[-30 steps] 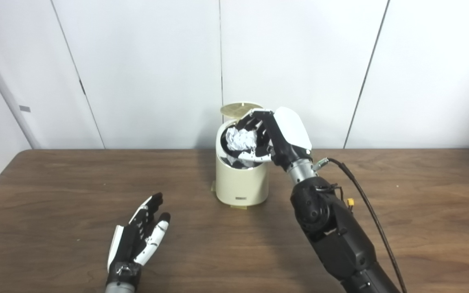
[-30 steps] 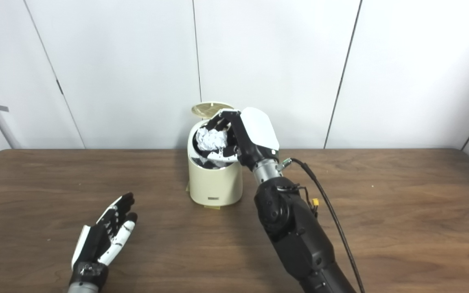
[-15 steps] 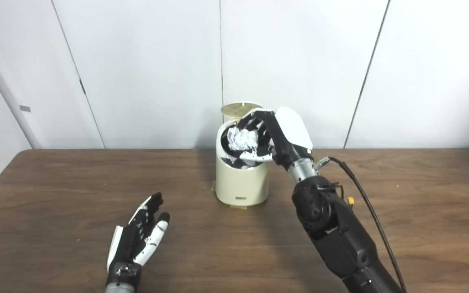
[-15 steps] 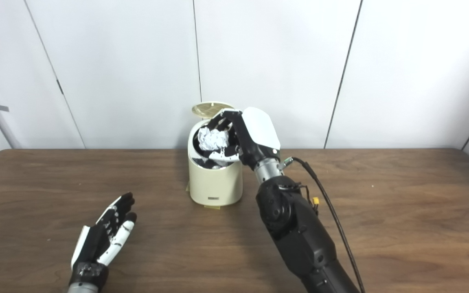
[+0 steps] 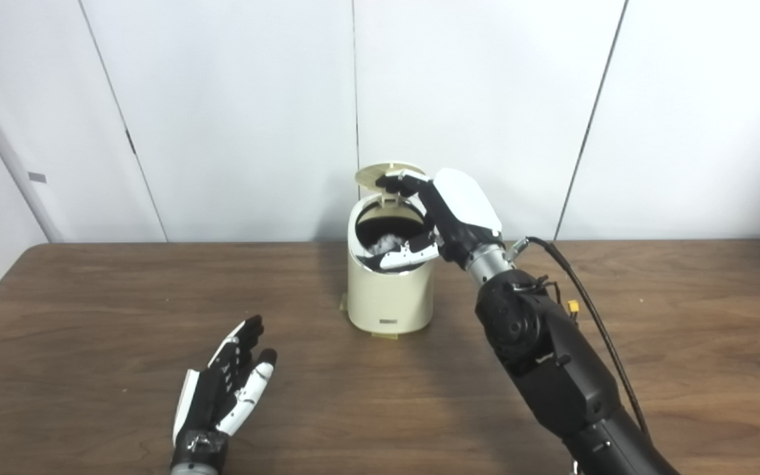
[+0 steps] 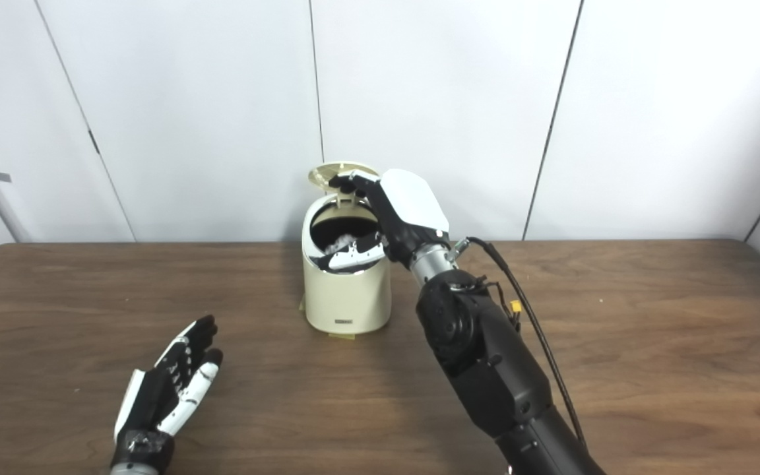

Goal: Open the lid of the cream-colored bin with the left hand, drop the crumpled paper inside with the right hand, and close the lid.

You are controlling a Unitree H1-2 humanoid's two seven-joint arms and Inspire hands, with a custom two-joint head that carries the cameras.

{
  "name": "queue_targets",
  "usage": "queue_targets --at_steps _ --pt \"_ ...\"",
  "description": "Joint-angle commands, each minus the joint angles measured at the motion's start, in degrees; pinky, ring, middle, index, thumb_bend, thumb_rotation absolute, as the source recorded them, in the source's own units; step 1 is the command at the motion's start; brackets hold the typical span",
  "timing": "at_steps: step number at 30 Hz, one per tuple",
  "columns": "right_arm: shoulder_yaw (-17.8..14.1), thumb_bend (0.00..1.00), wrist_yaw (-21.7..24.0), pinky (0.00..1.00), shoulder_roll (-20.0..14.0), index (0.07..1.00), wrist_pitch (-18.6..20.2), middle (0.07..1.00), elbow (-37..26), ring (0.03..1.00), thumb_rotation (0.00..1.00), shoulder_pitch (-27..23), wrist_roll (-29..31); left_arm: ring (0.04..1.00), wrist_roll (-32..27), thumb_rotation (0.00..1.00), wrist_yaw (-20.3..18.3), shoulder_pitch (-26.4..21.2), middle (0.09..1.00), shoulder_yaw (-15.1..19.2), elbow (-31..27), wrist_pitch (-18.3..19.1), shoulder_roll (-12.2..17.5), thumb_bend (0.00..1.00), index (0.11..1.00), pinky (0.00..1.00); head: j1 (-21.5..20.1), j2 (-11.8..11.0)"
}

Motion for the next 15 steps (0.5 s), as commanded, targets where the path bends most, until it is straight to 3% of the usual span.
queue_targets --at_steps 1,11,13,14,15 --pt "0.6 0.90 2.1 0.66 -0.4 0.780 0.7 0.832 -0.2 0.788 0.27 -1.0 0.0 0.929 -0.2 0.54 0.3 0.3 0.898 -0.2 -0.2 -0.8 -0.4 0.55 0.923 0.94 -0.1 0.1" --pt "0.5 0.88 1.1 0.63 -0.7 0.750 0.0 0.812 -0.5 0.756 0.25 -0.6 -0.3 0.926 -0.9 0.52 0.4 0.1 0.886 0.0 0.6 -1.9 -0.9 0.53 0.897 0.95 -0.1 -0.1" --pt "-0.1 0.87 -0.5 0.59 -0.4 0.723 -1.0 0.763 -0.8 0.703 0.21 -0.1 0.2 0.931 -1.1 0.52 0.3 0.1 0.889 0.1 0.5 -1.7 -0.9 0.52 0.898 0.96 -0.1 -0.1" --pt "-0.7 0.84 -1.8 0.54 -0.1 0.691 -1.8 0.712 -1.1 0.646 0.14 0.2 0.5 0.934 -1.1 0.52 0.3 0.1 0.891 0.2 0.4 -1.5 -1.0 0.53 0.901 0.96 -0.1 -0.1" --pt "-1.2 0.68 -3.5 0.48 0.3 0.627 -3.0 0.611 -1.3 0.522 0.07 0.6 1.0 0.936 -1.2 0.53 0.3 0.1 0.894 0.2 0.3 -1.4 -1.0 0.53 0.904 0.96 -0.1 -0.1"
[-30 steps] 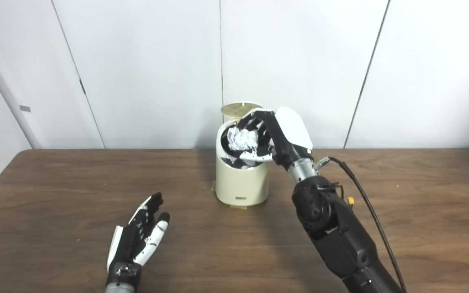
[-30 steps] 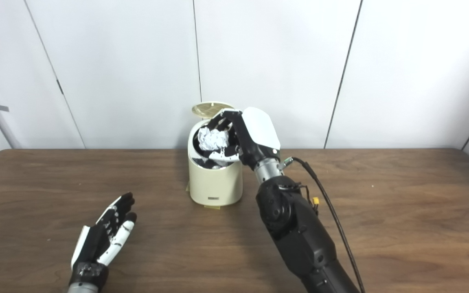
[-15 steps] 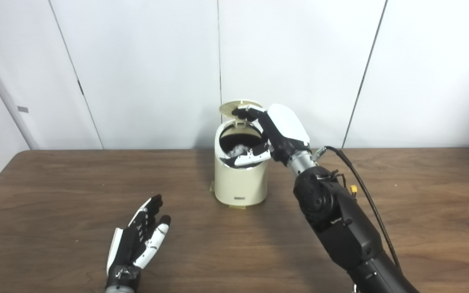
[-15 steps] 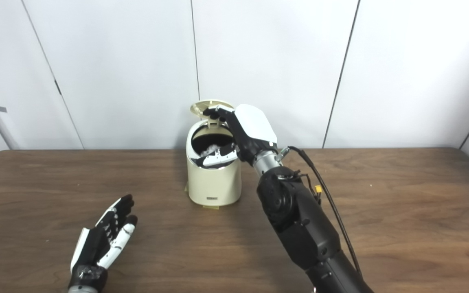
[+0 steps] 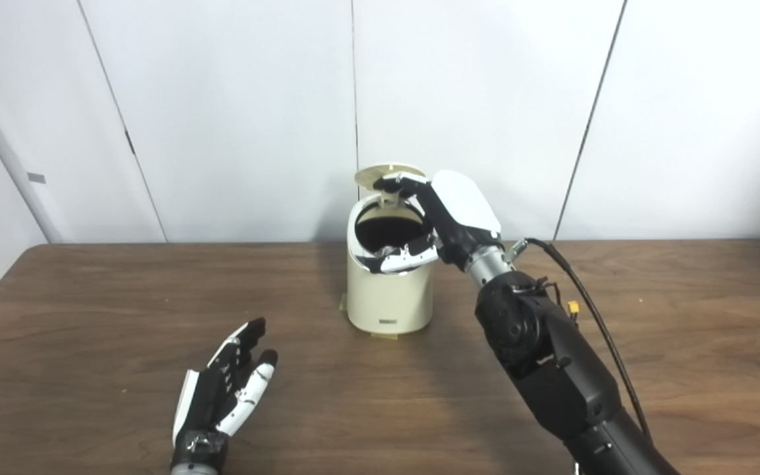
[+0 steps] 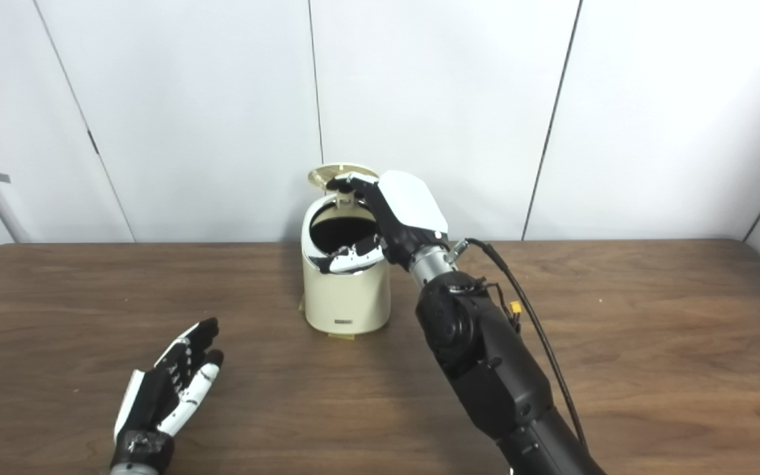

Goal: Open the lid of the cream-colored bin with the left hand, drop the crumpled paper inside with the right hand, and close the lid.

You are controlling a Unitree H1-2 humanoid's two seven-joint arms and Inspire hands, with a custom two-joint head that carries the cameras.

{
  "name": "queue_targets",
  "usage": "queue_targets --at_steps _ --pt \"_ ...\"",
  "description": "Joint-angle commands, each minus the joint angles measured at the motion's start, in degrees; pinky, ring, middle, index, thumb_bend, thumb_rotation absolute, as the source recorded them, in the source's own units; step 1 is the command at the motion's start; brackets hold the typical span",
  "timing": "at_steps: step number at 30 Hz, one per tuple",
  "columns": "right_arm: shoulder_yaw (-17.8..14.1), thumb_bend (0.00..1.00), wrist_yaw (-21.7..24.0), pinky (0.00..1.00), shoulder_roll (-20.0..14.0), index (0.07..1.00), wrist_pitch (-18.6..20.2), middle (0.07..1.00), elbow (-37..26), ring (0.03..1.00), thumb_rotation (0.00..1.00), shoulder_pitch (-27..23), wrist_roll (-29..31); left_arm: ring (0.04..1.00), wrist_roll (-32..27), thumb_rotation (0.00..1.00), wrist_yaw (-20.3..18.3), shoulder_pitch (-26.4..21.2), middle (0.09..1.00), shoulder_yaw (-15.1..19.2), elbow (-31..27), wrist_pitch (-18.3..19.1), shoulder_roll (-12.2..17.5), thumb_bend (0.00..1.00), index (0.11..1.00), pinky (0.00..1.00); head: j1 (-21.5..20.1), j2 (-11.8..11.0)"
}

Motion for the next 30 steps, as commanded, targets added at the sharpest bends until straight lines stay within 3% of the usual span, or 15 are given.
queue_targets --at_steps 1,7,15,19,21,27,30 --pt "-1.3 0.57 -3.4 0.40 0.5 0.579 -2.8 0.544 -0.9 0.449 0.03 0.1 0.8 0.938 -0.9 0.53 0.3 0.1 0.896 0.0 0.3 -1.2 -0.6 0.53 0.909 0.96 -0.1 0.1" --pt "-2.8 0.50 -9.1 0.32 0.7 0.469 -6.9 0.510 -2.9 0.382 0.00 1.6 0.6 0.938 -0.8 0.53 0.1 0.2 0.896 0.0 0.7 -1.5 -0.4 0.54 0.908 0.96 -0.2 0.1" --pt "-8.0 0.50 -10.6 0.33 -0.1 0.484 -8.6 0.518 -10.6 0.394 0.00 5.4 4.6 0.938 -1.0 0.52 0.3 -0.3 0.895 0.0 1.5 -1.7 -0.7 0.52 0.907 0.97 -0.9 -0.3" --pt "-13.7 0.49 -9.4 0.30 0.1 0.490 -5.4 0.536 -15.7 0.393 0.00 9.7 9.4 0.935 -3.2 0.49 -0.2 -1.2 0.894 0.6 1.6 -2.3 -0.6 0.51 0.910 0.98 -0.9 -0.4" --pt "-15.9 0.50 -9.4 0.36 -0.8 0.495 -4.8 0.520 -17.4 0.399 0.00 12.6 10.1 0.915 -2.7 0.48 0.1 -2.1 0.880 0.8 0.9 -2.1 -0.4 0.49 0.902 0.94 -1.0 -0.5" --pt "-20.1 0.50 -9.5 0.42 -2.2 0.482 -5.8 0.498 -18.2 0.430 0.00 21.2 13.6 0.905 -0.3 0.50 0.6 -7.1 0.864 0.7 0.1 -1.7 0.9 0.50 0.867 0.93 -0.8 -1.1" --pt "-21.0 0.50 -10.4 0.35 -2.4 0.495 -8.6 0.511 -16.2 0.426 0.00 26.2 15.3 0.879 4.2 0.53 0.3 -10.8 0.852 -0.9 -1.3 0.7 2.4 0.51 0.857 0.88 -0.7 -1.3"
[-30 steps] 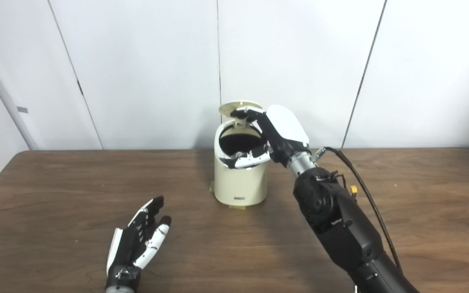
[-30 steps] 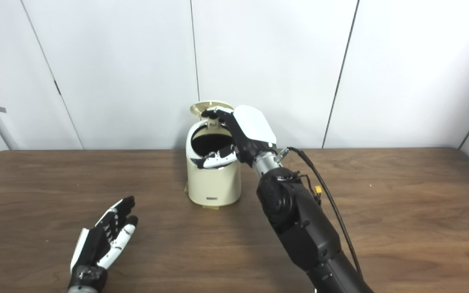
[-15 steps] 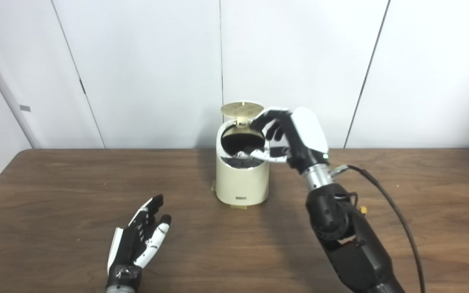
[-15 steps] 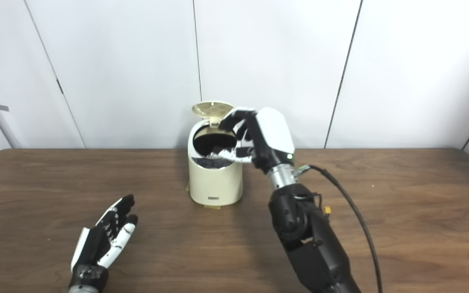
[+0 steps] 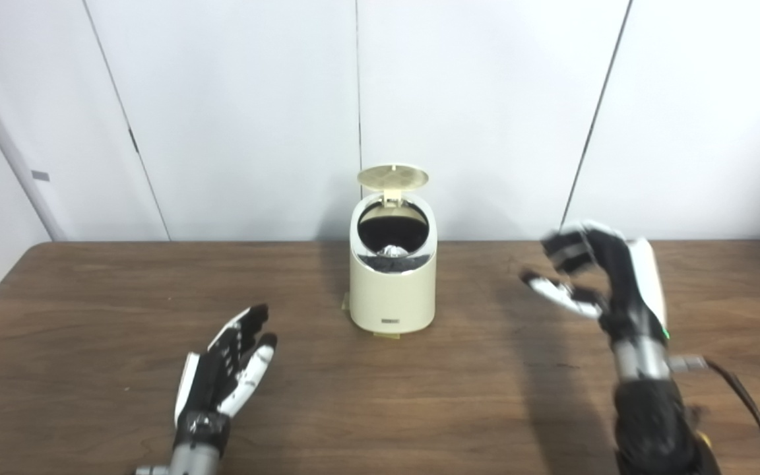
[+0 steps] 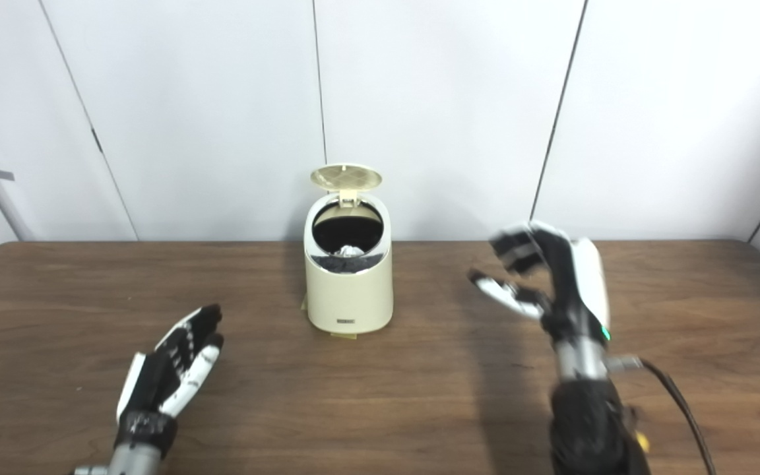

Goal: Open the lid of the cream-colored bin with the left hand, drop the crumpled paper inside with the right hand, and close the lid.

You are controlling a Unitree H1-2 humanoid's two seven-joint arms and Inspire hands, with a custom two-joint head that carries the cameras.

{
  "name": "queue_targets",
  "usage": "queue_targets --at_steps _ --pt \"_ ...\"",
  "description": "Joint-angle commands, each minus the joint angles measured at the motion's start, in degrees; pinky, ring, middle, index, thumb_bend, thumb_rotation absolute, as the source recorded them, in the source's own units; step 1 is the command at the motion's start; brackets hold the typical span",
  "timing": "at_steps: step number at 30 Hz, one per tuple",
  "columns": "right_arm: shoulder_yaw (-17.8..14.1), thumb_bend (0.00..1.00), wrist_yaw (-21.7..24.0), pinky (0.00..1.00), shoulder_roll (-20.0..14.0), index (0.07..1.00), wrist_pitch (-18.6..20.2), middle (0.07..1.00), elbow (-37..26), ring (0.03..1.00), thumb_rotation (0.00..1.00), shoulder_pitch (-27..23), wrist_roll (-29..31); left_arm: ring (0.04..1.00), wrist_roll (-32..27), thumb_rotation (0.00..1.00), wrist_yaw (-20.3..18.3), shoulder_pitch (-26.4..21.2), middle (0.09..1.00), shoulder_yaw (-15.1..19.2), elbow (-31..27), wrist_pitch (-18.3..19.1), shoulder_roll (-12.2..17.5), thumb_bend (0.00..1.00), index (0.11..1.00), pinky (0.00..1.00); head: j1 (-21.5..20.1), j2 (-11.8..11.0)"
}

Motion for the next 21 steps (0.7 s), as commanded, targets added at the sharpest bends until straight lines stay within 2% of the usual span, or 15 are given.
queue_targets --at_steps 1,3,5,6,7,8,10,13,16,19,21 --pt "-0.1 0.50 -1.2 0.34 -0.2 0.501 -4.1 0.511 0.1 0.424 0.00 0.3 1.3 0.870 3.6 0.56 0.0 -5.0 0.849 -1.3 -3.1 0.4 1.7 0.51 0.856 0.86 0.0 0.0" --pt "0.0 0.50 -1.1 0.33 0.3 0.513 -3.6 0.512 0.0 0.428 0.00 2.0 1.6 0.865 5.8 0.59 -0.6 -7.3 0.849 -2.3 -3.4 0.8 2.8 0.53 0.855 0.84 0.1 0.0" --pt "0.0 0.51 0.2 0.40 1.2 0.518 -2.3 0.514 -1.1 0.417 0.00 3.6 3.3 0.855 7.6 0.59 -1.2 -10.4 0.849 -3.6 -3.3 0.4 4.0 0.51 0.854 0.81 0.3 -0.1" --pt "0.3 0.52 1.0 0.43 1.5 0.506 -1.6 0.506 -1.6 0.486 0.00 4.2 3.9 0.851 8.1 0.58 -1.6 -12.0 0.849 -4.0 -3.3 0.4 4.5 0.51 0.851 0.81 0.4 -0.2" --pt "0.7 0.52 1.9 0.47 1.6 0.502 -1.2 0.594 -1.9 0.548 0.07 4.9 4.5 0.850 8.2 0.57 -1.9 -13.6 0.846 -4.4 -3.3 0.7 4.8 0.51 0.847 0.81 0.5 -0.2" --pt "1.0 0.55 2.5 0.53 1.8 0.583 -0.9 0.686 -2.1 0.630 0.18 5.3 5.1 0.849 8.2 0.55 -2.3 -14.9 0.843 -4.7 -3.3 1.0 5.0 0.51 0.841 0.81 0.7 -0.2" --pt "1.3 0.60 3.9 0.57 2.3 0.730 -0.5 0.750 -2.2 0.687 0.32 5.9 7.2 0.850 8.0 0.52 -3.2 -17.5 0.842 -5.2 -3.3 1.4 5.3 0.51 0.838 0.82 0.8 -0.3" --pt "1.4 0.58 6.4 0.58 3.8 0.792 0.6 0.791 -2.2 0.720 0.43 6.9 11.6 0.844 10.0 0.53 -4.5 -22.3 0.838 -6.5 -3.6 3.1 5.7 0.51 0.830 0.81 0.9 -0.4" --pt "2.1 0.57 7.1 0.59 4.2 0.840 0.2 0.815 -1.4 0.748 0.55 7.5 12.1 0.857 10.1 0.54 -5.7 -26.4 0.848 -7.1 -3.0 4.0 5.4 0.53 0.833 0.83 1.2 -0.6" --pt "1.5 0.56 7.9 0.62 5.2 0.866 0.3 0.824 -0.3 0.775 0.66 7.5 15.3 0.866 12.1 0.55 -6.5 -30.2 0.861 -8.7 -1.9 2.4 6.0 0.53 0.849 0.83 1.5 -0.7" --pt "0.7 0.53 8.9 0.67 5.6 0.891 0.0 0.853 0.6 0.814 0.75 7.3 18.9 0.866 14.6 0.59 -6.6 -32.4 0.872 -10.1 -1.2 1.1 6.7 0.54 0.857 0.80 1.6 -0.7"
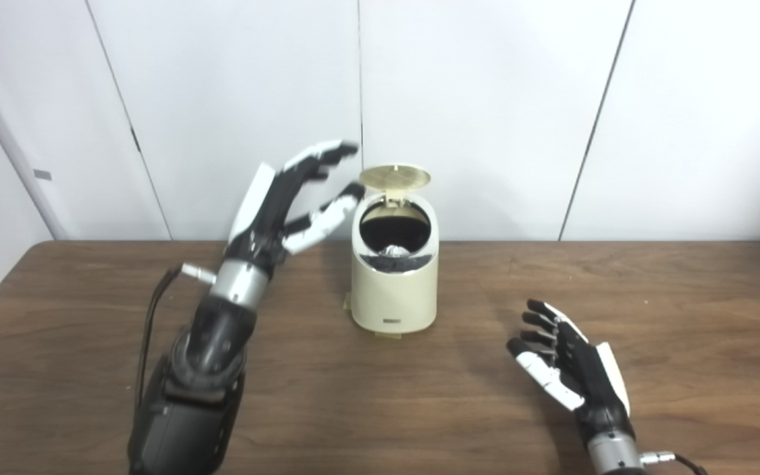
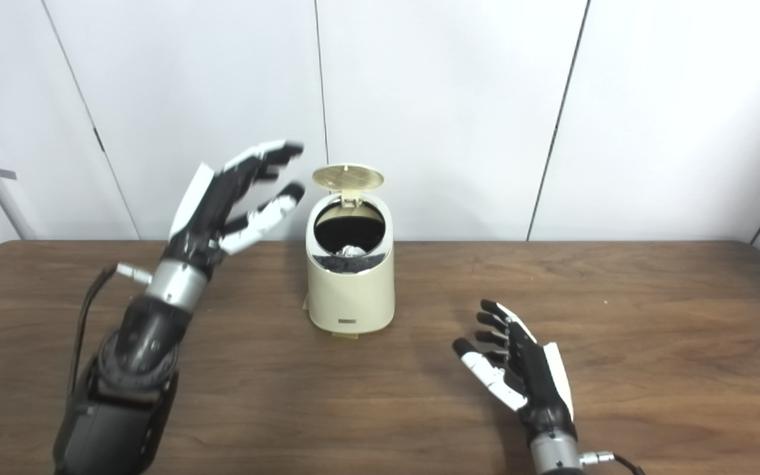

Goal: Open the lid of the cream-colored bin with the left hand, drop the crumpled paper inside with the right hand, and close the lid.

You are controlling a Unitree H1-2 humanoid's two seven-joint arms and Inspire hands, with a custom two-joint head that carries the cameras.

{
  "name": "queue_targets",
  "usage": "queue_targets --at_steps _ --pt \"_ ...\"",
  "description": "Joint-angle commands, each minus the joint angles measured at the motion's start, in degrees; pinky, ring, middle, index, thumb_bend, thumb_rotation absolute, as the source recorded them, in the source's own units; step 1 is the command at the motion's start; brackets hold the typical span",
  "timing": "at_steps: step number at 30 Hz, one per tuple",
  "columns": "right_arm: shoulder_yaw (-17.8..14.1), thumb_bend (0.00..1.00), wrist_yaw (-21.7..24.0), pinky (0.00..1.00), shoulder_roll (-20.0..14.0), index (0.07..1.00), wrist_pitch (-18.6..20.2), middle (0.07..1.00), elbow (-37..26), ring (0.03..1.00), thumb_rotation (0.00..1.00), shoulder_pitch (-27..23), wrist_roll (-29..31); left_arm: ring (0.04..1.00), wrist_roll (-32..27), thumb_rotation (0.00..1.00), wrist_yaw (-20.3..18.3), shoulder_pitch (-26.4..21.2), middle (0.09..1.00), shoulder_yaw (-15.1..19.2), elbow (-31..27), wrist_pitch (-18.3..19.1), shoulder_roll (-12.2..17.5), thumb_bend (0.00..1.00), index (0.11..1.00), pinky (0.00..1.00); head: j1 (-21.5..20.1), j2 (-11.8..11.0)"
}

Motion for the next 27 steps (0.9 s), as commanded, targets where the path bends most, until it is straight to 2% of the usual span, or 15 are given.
queue_targets --at_steps 1,2,5,9,13,16,18,21,27 --pt "-1.3 0.52 1.6 0.69 0.8 0.897 -0.5 0.861 0.6 0.823 0.76 -1.5 5.0 0.868 3.8 0.60 0.3 -5.0 0.875 -1.3 -0.1 -2.5 1.4 0.55 0.859 0.80 0.1 0.0" --pt "-1.9 0.55 2.2 0.75 1.1 0.913 -0.3 0.890 1.0 0.855 0.78 -1.6 7.4 0.871 5.7 0.59 0.3 -5.9 0.886 -2.0 0.0 -2.4 1.8 0.56 0.865 0.80 0.2 -0.1" --pt "-2.7 0.55 3.1 0.80 1.6 0.922 -0.2 0.912 1.4 0.887 0.81 -1.6 11.0 0.895 11.7 0.60 0.0 -8.5 0.912 -4.4 0.3 -2.5 3.3 0.58 0.888 0.81 0.2 -0.2" --pt "-2.7 0.57 3.4 0.81 1.7 0.923 0.1 0.919 1.3 0.902 0.84 -1.5 13.2 0.984 20.4 0.61 0.9 -11.2 0.968 -7.5 1.9 -4.6 5.3 0.55 0.926 0.87 0.2 -0.2" --pt "-2.8 0.57 3.3 0.80 1.7 0.918 -0.1 0.915 1.9 0.903 0.85 -1.7 14.4 1.000 26.4 0.65 1.5 -13.4 0.979 -9.4 5.0 -5.4 5.9 0.56 0.933 0.88 0.0 -0.1" --pt "-2.9 0.58 3.3 0.80 1.9 0.915 0.0 0.913 1.7 0.898 0.83 -1.6 15.4 1.000 30.1 0.71 1.2 -14.8 0.980 -10.8 7.5 -5.6 6.4 0.58 0.926 0.91 -0.1 0.0" --pt "-2.6 0.57 3.2 0.80 1.8 0.916 0.0 0.911 1.2 0.897 0.83 -1.3 15.1 1.000 32.8 0.77 1.4 -15.6 0.985 -11.9 8.8 -5.9 6.9 0.59 0.916 0.99 -0.1 0.0" --pt "-1.8 0.56 2.9 0.79 1.2 0.925 -0.2 0.909 0.4 0.895 0.85 -1.0 13.1 1.000 37.9 0.85 1.4 -16.3 0.984 -13.6 9.8 -5.1 7.7 0.61 0.875 1.00 0.0 0.1" --pt "-0.8 0.57 2.8 0.78 0.5 0.942 -0.1 0.915 -0.4 0.891 0.83 -0.8 10.7 1.000 43.3 0.86 0.0 -15.5 0.968 -14.0 9.8 -2.4 7.3 0.62 0.806 1.00 -0.2 0.3"
